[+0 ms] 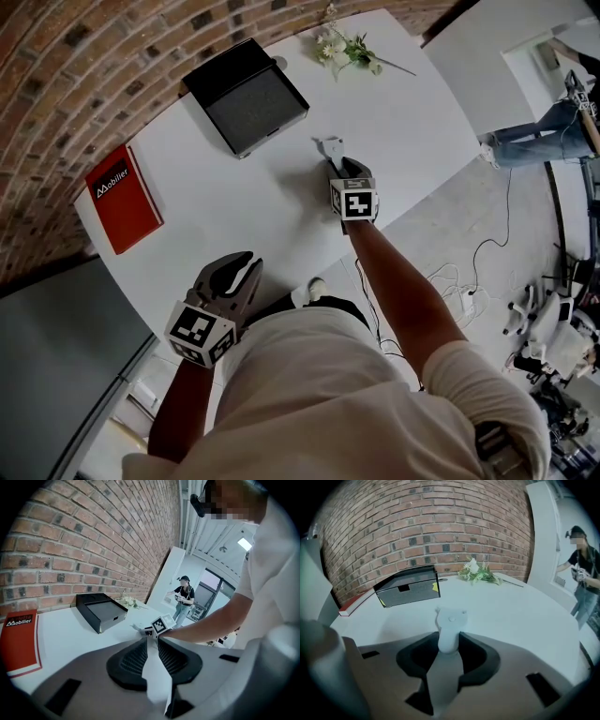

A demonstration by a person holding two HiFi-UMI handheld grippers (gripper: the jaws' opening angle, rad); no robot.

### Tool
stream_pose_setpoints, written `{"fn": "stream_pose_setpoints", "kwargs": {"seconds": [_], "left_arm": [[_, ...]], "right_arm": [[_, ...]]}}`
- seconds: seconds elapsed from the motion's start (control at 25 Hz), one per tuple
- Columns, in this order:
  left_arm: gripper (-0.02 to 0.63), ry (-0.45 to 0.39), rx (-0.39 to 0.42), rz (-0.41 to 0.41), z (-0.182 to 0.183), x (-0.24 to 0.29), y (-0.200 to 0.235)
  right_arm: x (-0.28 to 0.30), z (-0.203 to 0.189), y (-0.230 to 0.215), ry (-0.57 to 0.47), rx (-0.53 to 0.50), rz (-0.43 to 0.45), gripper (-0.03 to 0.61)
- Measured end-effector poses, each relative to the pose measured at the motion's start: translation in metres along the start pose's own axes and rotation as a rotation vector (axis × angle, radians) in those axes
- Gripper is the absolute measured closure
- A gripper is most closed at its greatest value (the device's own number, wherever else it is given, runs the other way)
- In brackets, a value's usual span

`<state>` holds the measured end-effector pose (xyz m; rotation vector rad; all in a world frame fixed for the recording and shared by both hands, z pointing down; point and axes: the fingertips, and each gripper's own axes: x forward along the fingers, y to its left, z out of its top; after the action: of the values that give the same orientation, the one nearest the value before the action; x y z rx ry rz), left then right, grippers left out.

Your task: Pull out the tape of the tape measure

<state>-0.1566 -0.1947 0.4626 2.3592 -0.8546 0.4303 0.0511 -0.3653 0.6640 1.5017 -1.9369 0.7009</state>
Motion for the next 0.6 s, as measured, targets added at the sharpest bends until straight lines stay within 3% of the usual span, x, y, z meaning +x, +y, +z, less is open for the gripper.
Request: {"fn": "stream_pose_setpoints", "kwargs": {"seconds": [0.6], "left_arm": [[0.557,-0.001,0.015,0.007,0.000,0.003,-0.011]], "right_arm": [[-0.014,0.009,-0.004,-0.044,-0.003,0.064,0.443]]}}
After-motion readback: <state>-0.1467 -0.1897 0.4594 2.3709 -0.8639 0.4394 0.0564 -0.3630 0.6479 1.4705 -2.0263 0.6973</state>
